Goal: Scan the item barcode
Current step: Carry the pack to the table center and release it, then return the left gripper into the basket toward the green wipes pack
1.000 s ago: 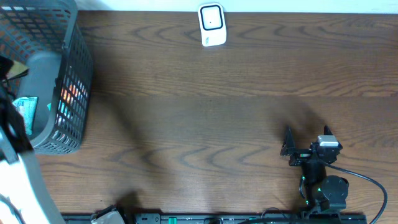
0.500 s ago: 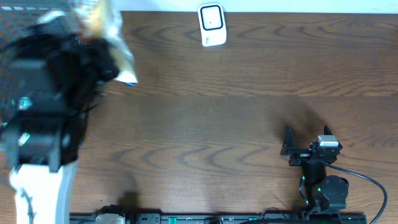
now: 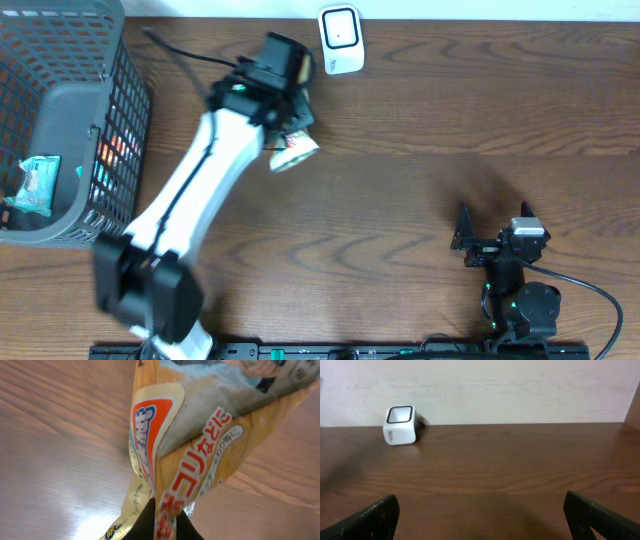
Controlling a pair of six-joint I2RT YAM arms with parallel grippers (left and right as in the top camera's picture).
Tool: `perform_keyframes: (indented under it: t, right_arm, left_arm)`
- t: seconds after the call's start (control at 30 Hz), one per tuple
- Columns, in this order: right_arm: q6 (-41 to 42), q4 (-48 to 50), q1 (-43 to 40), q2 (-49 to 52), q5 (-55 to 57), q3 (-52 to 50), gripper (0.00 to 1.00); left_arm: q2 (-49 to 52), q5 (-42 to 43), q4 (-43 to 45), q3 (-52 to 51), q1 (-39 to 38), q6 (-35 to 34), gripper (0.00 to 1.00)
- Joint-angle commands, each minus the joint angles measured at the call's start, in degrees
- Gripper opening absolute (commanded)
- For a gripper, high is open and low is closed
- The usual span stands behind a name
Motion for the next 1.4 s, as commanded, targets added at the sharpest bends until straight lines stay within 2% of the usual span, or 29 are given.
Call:
perform_keyframes:
  t: [0.0, 0.03, 0.07, 0.1, 0.2, 0.23, 0.5, 0.67, 0.77, 0.83, 0.9, 1.1, 1.27, 1.37]
  right_arm:
    - [-0.8, -0.2, -0.2, -0.3, 0.1, -0.1, 0.99]
    - [-0.8, -0.2, -0.2, -0.3, 0.1, -0.1, 0.99]
    - [-0.8, -0.2, -0.2, -0.3, 0.1, -0.1, 0.99]
    - [-0.8, -0.2, -0.2, -0.3, 0.1, -0.1, 0.99]
    - [-0.8, -0.2, -0.2, -0.3, 0.1, -0.1, 0.99]
    - [-0.8, -0.2, -0.2, -0.3, 0.1, -0.1, 0.99]
    - [-0.8, -0.2, -0.2, -0.3, 0.1, -0.1, 0.99]
    - [-0.8, -0.2, -0.2, -0.3, 0.1, -0.1, 0.99]
    - [-0.8, -0.2, -0.2, -0.3, 0.1, -0.1, 0.99]
    - [-0.8, -0.2, -0.2, -0.3, 0.1, -0.1, 0.99]
    - [-0.8, -0.2, -0.2, -0.3, 0.1, -0.1, 0.99]
    - [-0.8, -0.2, -0.2, -0.3, 0.1, -0.1, 0.99]
    - [-0.8, -0.2, -0.2, -0.3, 0.1, -0.1, 0.99]
    - [-0.8, -0.2, -0.2, -0.3, 0.1, -0.1, 0.99]
  left_arm:
    - [4.4, -1.9, 0.9, 0.9, -1.5, -2.6, 0.08]
    - [5.7, -1.9, 1.2, 0.9, -1.9, -2.6, 0.13]
    - [7.0, -1.9, 1.6, 0.9, -2.3, -2.6, 0.22]
    - [7.7, -1.5, 1.8, 0.9, -2.6, -2.6, 0.39]
    - [8.9, -1.2, 2.0, 0.9, -3.4, -2.5, 0.73]
    - [8.9, -1.2, 2.0, 1.0, -3.4, -2.3, 0.77]
    - [-0.6, -1.2, 2.0, 4.7, -0.7, 10.1, 0.77]
    - [-11.8, -6.1, 3.1, 5.3, 4.7, 17.3, 0.77]
    - [-17.7, -12.6, 3.0, 5.3, 10.6, 17.5, 0.77]
    - [-21.7, -16.0, 3.1, 5.3, 17.3, 17.5, 0.78]
    - [-24.2, -16.6, 3.0, 5.3, 24.1, 17.5, 0.85]
    - [-25.3, -16.6, 2.2, 5.2, 43.6, 18.3, 0.86]
    - [-20.2, -16.6, 1.9, 2.8, 54.6, 30.2, 0.86]
    - [-15.6, -17.3, 1.1, 1.8, 57.7, 32.8, 0.86]
